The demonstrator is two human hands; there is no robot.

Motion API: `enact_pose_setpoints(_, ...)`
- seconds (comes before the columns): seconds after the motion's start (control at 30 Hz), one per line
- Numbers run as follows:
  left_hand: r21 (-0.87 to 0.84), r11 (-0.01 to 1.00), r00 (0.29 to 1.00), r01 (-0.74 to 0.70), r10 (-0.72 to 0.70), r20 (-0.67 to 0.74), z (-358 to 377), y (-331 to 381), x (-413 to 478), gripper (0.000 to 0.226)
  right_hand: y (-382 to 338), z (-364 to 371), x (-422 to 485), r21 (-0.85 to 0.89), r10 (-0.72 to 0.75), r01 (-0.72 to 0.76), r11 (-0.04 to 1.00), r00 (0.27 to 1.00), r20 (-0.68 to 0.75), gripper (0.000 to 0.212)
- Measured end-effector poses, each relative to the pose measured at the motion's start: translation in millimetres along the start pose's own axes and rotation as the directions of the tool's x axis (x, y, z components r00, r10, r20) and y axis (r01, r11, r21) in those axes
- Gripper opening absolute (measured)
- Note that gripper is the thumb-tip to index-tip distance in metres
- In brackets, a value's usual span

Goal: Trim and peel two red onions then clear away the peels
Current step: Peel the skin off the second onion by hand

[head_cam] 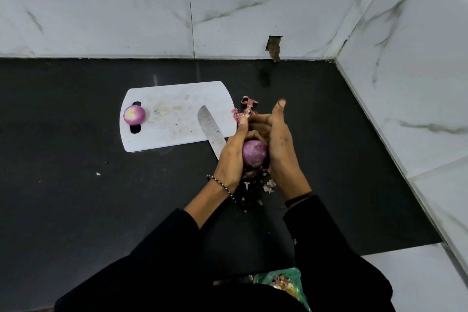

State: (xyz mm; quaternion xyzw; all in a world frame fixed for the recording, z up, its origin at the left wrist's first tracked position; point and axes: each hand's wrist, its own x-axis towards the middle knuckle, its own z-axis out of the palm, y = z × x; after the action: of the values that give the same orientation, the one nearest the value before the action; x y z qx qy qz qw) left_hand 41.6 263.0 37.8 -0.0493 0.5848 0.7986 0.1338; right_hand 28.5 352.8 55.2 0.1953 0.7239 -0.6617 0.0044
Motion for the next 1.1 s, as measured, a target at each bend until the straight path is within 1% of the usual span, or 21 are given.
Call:
enact_pose_setpoints(0.1, -0.055, 0.998, 1.0, -0.006, 0.005, -0.014, -4.4, 2.5, -0.4, 0.064, 8.0, -2.6, 2.4, 0.011, 0.002, -0.002, 1.0, 1.0, -0.025, 0.08)
enact_pose_setpoints(0.17, -0.057, 0.998, 1.0, 0.003, -0.004, -0.025, -7.3, 6.0, 1.2, 0.065, 6.5, -3.9, -2.9, 0.014, -0.035, 0.036, 0.999, 0.998, -0.045, 0.071)
enact_pose_setpoints(0.23, -0.063, 0.998, 1.0, -0.002, 0.002, 0.002, -9.2, 7.7, 3.1, 0.065, 4.4, -7.9, -11.1, -0.046, -0.176, 0.173, 0.984, 0.981, -0.086, 0.05)
enact_pose_setpoints(0.3, -0.039, 0.999, 1.0, -0.003, 0.003, 0.021, -10.1, 9.8, 2.7, 0.065, 0.9, -16.1, -20.3, -0.154, -0.356, 0.339, 0.928, 0.929, -0.098, 0.028)
enact_pose_setpoints(0.37, -0.003, 1.0, 1.0, -0.015, 0.015, 0.022, -11.8, 10.2, 3.2, 0.065, -2.3, -26.1, -27.3, -0.165, -0.442, 0.43, 0.888, 0.896, -0.041, 0.014)
enact_pose_setpoints(0.4, 0.014, 1.0, 0.999, -0.027, 0.027, 0.021, -12.6, 10.2, 3.4, 0.065, -2.9, -31.4, -29.9, -0.149, -0.461, 0.457, 0.877, 0.887, 0.004, 0.011)
enact_pose_setpoints(0.47, 0.043, 0.998, 0.999, -0.043, 0.041, 0.03, -13.4, 9.9, 4.4, 0.064, -2.0, -41.6, -33.9, -0.16, -0.49, 0.498, 0.852, 0.867, 0.088, 0.02)
enact_pose_setpoints(0.57, 0.107, 0.992, 0.996, -0.071, 0.064, 0.066, -14.6, 8.4, 8.2, 0.063, -1.6, -53.2, -40.4, -0.242, -0.5, 0.539, 0.807, 0.841, 0.208, 0.021)
enact_pose_setpoints(0.63, 0.132, 0.986, 0.991, -0.099, 0.085, 0.106, -14.2, 9.8, 7.9, 0.063, -1.8, -58.9, -42.9, -0.285, -0.526, 0.59, 0.755, 0.805, 0.274, 0.023)
enact_pose_setpoints(0.7, 0.162, 0.98, 0.986, -0.117, 0.095, 0.139, -13.8, 10.3, 7.1, 0.063, -2.3, -61.6, -43.5, -0.308, -0.547, 0.634, 0.709, 0.771, 0.326, 0.026)
enact_pose_setpoints(0.83, 0.259, 0.958, 0.982, -0.123, 0.079, 0.172, -16.1, 11.1, 6.8, 0.066, -5.3, -69.6, -41.9, -0.326, -0.561, 0.68, 0.656, 0.729, 0.392, 0.028)
enact_pose_setpoints(0.9, 0.363, 0.915, 0.976, -0.177, 0.115, 0.186, -19.6, 10.1, 8.1, 0.068, -10.1, -75.4, -39.3, -0.379, -0.567, 0.721, 0.58, 0.692, 0.448, 0.025)
enact_pose_setpoints(1.0, 0.487, 0.842, 0.965, -0.232, 0.137, 0.223, -22.5, 7.6, 7.9, 0.072, -20.9, -80.2, -37.4, -0.447, -0.53, 0.786, 0.427, 0.618, 0.581, 0.023)
enact_pose_setpoints(1.1, 0.553, 0.805, 0.965, -0.213, 0.084, 0.25, -22.3, 5.0, 8.5, 0.084, -30.4, -79.4, -37.3, -0.459, -0.451, 0.807, 0.372, 0.589, 0.67, 0.029)
